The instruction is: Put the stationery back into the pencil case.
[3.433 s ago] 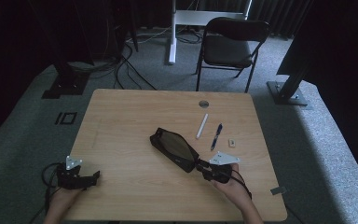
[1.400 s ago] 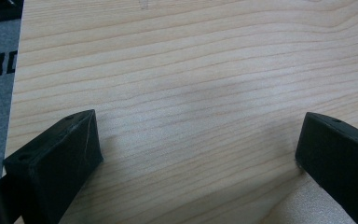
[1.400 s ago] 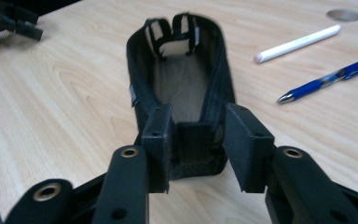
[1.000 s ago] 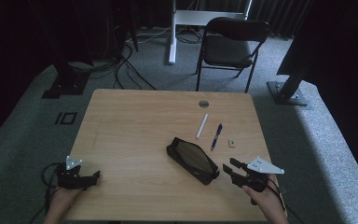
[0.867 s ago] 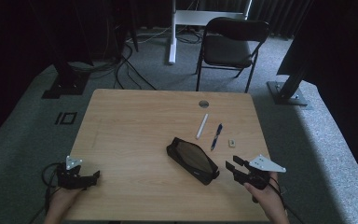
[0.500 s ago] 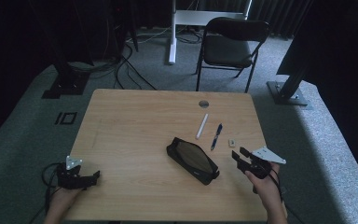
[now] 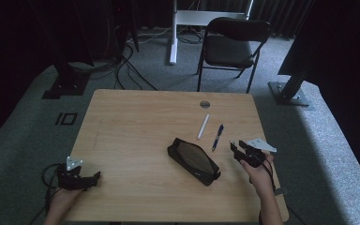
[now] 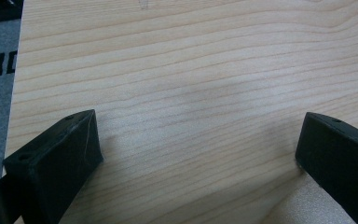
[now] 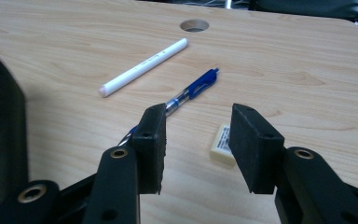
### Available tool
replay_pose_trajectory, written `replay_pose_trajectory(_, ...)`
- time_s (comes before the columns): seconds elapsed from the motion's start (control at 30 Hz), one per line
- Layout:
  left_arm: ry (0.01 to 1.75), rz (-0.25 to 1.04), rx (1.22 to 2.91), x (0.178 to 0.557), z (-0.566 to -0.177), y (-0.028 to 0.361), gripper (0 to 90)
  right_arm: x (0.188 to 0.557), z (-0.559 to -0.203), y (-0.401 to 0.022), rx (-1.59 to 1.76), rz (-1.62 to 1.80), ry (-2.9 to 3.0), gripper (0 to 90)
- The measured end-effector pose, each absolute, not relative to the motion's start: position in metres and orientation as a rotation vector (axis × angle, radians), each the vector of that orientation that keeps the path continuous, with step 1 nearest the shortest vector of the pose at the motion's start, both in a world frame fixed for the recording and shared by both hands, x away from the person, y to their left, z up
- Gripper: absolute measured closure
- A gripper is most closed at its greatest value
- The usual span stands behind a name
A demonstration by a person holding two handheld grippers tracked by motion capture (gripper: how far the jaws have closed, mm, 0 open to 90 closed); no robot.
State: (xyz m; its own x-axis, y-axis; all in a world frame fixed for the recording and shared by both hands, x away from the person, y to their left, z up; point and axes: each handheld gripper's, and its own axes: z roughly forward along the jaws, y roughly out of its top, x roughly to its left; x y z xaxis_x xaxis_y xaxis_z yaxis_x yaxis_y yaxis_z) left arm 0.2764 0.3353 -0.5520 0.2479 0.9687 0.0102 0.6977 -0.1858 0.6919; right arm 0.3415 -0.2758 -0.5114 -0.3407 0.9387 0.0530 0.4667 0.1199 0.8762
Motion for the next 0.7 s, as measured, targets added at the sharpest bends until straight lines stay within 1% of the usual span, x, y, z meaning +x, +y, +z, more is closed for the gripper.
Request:
replay_pose_trajectory(0.17, 1.513, 0.62, 1.957, 0.276, -0.552, 0.335, 0.1, 0.351, -0.516, -0.275, 1.393, 1.141, 1.851, 55.5)
replay_pose_trajectory(0.53, 1.512, 0.62, 1.957, 0.276, -0.552, 0.335, 0.1, 0.368, -0.522, -0.274, 1.463, 1.109, 1.818, 51.3)
replay_pose_trajectory(0.7, 1.512, 0.62, 1.957, 0.276, -0.552, 0.335, 0.1, 0.375, -0.525, -0.273, 1.509, 1.074, 1.778, 41.2)
